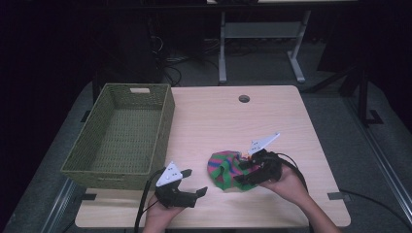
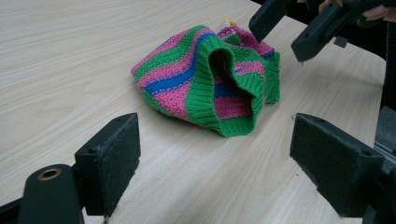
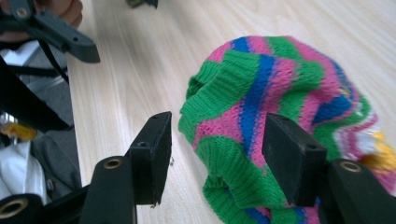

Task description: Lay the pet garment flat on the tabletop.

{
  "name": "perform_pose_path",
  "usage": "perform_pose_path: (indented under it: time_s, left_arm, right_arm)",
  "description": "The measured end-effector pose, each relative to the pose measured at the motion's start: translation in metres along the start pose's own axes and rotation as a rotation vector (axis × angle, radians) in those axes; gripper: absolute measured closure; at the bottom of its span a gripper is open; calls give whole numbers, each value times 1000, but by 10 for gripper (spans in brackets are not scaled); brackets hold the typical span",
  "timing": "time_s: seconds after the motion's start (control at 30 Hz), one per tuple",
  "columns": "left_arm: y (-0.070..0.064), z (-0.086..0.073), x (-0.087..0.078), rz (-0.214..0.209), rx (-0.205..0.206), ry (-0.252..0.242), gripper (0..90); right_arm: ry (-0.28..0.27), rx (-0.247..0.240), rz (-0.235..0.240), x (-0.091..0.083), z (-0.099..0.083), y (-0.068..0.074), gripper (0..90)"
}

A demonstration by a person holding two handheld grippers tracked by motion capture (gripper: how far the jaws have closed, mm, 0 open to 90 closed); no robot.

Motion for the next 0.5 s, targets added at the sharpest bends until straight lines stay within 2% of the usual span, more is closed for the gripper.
perform_pose_path:
  time_s: [0.2,0.5]
  left_arm:
    - [0,0,0,-1,0,1,158]
    - [1,0,0,1,-2,0,158]
  right_arm:
    - [22,-11,12,8,2,3,402]
    - [9,-22,10,0,5,3,401]
Point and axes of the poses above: each handheld gripper's, and its own axes: x roughly forward along the jaws, z roughly out of its top, y roughly to its left, the point moved 1 cm from there along x, roughly forward along the jaws, and after that the axes turned 4 degrees about -y, right-handed, at the moved point
